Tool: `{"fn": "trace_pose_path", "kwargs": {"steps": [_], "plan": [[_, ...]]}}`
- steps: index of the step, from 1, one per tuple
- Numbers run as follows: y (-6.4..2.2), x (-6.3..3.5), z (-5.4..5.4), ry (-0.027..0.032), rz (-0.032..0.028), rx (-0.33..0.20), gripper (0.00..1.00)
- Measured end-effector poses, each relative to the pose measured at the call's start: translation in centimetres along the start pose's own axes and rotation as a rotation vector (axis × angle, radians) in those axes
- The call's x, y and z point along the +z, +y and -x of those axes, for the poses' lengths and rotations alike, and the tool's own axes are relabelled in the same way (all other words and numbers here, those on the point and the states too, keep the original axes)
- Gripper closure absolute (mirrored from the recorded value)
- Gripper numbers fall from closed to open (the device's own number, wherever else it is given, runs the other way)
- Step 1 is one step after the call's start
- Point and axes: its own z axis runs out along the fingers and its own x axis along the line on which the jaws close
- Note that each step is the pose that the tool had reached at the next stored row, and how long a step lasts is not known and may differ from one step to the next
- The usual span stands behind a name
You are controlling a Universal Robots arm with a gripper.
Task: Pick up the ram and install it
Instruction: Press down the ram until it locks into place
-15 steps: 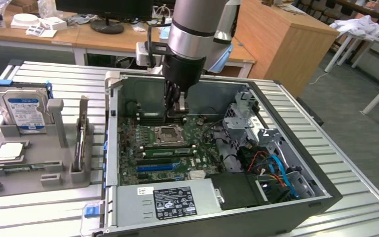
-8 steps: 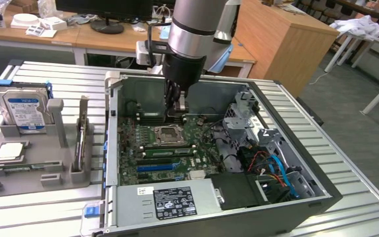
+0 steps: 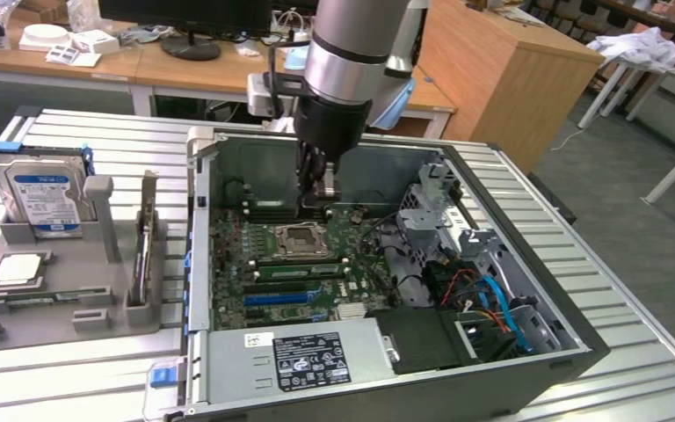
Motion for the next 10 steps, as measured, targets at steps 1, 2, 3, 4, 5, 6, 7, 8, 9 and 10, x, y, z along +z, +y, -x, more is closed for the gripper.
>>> {"fn": "trace_pose_path", "kwargs": {"steps": [1,2,3,4,5,6,7,8,9,10], "plan": [[-0.2,0.0,0.0,0.0,0.0,0.0,0.89],[-0.41,-0.01,0.0,0.0,0.0,0.0,0.89],[-0.61,-0.01,0.0,-0.0001,0.0,0.0,0.89],[-0.82,-0.02,0.0,0.0,0.0,0.0,0.89],[-1.01,-0.03,0.0,0.0,0.0,0.0,0.89],[-1.19,-0.03,0.0,0.0,0.0,0.0,0.89],[-1.38,-0.04,0.0,0.0,0.0,0.0,0.89],[-1.57,-0.05,0.0,0.0,0.0,0.0,0.89],[-1.76,-0.05,0.0,-0.0001,0.0,0.0,0.89],[-1.95,-0.05,0.0,-0.0001,0.0,0.0,0.89]]}}
